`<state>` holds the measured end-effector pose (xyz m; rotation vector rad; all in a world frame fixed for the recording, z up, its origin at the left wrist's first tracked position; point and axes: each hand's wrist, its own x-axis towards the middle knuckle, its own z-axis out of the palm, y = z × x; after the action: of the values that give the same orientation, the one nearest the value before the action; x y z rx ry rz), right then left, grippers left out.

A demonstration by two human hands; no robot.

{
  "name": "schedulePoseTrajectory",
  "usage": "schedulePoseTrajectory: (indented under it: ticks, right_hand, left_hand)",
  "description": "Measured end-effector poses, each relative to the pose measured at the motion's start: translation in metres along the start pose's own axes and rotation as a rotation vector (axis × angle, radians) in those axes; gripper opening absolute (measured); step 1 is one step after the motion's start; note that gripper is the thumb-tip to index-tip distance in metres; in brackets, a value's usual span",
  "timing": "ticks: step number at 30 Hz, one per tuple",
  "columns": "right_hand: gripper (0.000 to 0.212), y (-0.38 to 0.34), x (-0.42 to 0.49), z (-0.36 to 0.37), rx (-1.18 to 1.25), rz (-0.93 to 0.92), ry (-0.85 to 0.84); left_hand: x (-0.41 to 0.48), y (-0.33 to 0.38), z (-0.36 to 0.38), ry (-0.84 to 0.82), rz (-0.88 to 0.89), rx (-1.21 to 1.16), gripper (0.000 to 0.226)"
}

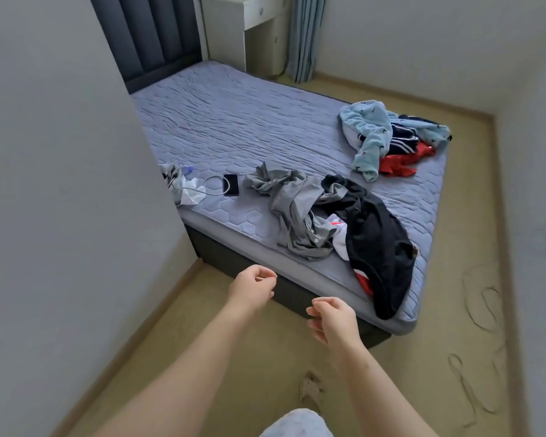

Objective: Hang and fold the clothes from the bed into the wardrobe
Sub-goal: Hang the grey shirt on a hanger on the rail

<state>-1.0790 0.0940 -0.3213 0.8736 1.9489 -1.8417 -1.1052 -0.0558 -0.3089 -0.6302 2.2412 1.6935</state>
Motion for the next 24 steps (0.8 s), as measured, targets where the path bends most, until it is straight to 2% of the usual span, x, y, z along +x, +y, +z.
schedulePoseTrajectory:
  ticks: [6, 14, 19, 22, 24]
  right_hand:
    - [0.017, -0.044, 0.123, -0.028, -0.018, 0.050, 0.008]
    - [0.018, -0.104, 0.295, -0.055, -0.245, 0.126, -0.101]
    - [0.018, -0.107, 0.386, -0.053, -0.374, 0.180, -0.144]
    - [0.018, -0.099, 0.425, -0.053, -0.382, 0.231, -0.146]
    - [0.018, -0.092, 0.447, -0.054, -0.379, 0.255, -0.147]
  left_hand:
    - [0.105, 0.035, 0.067, -0.020, -0.031, 0.057, 0.018]
    - [0.243, 0.056, 0.157, 0.040, -0.258, 0.065, 0.018]
    - [0.331, 0.044, 0.194, 0.035, -0.374, 0.118, 0.019]
    - [0.384, 0.032, 0.212, 0.098, -0.440, 0.133, 0.016]
    - [0.416, 0.026, 0.224, 0.204, -0.482, 0.113, 0.008]
